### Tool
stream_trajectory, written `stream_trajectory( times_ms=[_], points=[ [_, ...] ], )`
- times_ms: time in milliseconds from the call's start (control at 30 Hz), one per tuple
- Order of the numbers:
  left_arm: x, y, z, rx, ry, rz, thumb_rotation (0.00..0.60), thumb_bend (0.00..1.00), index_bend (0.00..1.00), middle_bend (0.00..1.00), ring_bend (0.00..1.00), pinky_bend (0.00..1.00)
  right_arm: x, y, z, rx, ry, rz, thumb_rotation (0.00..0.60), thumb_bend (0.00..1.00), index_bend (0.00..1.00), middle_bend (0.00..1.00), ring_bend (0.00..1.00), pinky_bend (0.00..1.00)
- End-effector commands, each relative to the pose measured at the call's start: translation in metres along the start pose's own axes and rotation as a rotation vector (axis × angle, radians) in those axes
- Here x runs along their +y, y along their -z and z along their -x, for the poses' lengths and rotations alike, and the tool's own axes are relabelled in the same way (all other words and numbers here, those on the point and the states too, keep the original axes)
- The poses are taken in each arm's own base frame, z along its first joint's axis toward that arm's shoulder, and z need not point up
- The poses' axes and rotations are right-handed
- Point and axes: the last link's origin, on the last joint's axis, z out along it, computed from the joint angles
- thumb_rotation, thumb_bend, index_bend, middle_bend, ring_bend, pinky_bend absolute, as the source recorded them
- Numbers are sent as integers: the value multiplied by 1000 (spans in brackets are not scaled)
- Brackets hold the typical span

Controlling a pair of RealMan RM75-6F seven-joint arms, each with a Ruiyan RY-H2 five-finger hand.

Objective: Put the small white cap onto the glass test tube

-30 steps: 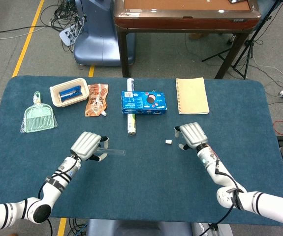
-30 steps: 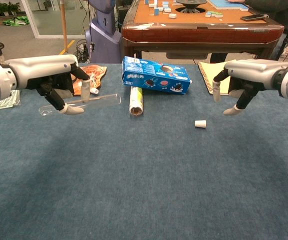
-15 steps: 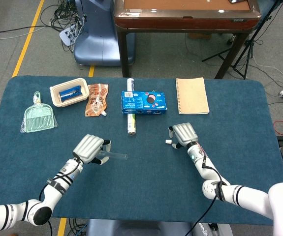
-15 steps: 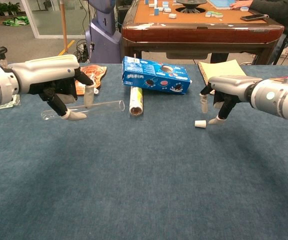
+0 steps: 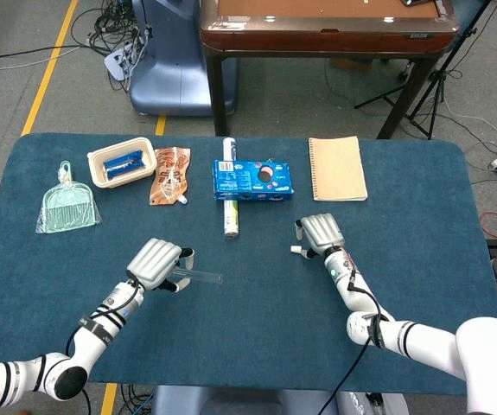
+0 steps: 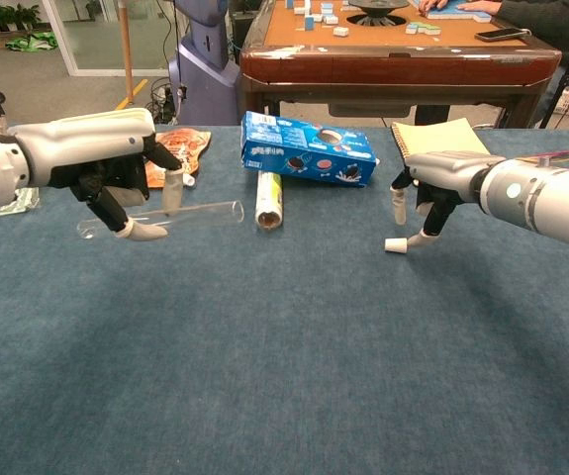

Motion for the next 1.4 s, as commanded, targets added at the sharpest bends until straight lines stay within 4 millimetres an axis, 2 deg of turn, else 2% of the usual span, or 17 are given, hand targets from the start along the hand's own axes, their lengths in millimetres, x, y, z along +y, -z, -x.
stream_trajectory(
  times_ms=[33, 633, 1100, 1400],
  points=[
    [1, 0, 0, -1, 1, 2, 600, 257, 601, 1000, 1000, 1000, 1, -2, 0, -1, 5, 7, 600, 205, 524, 971, 1000, 1000],
    [0, -1, 3, -15, 10, 2, 600, 257, 603, 1000, 1000, 1000, -13, -13, 6, 4, 14, -13, 600, 205, 524, 971, 1000, 1000],
    [0, -1, 3, -16, 13, 2, 600, 257, 608, 1000, 1000, 1000, -33, -16, -7, 41, 15, -58, 600, 205, 524, 971, 1000, 1000],
    [-2, 1, 1, -12, 15, -3, 600, 258, 610, 1000, 1000, 1000, -30, -9, -11, 45, 10, -60, 600, 205, 524, 971, 1000, 1000]
  ],
)
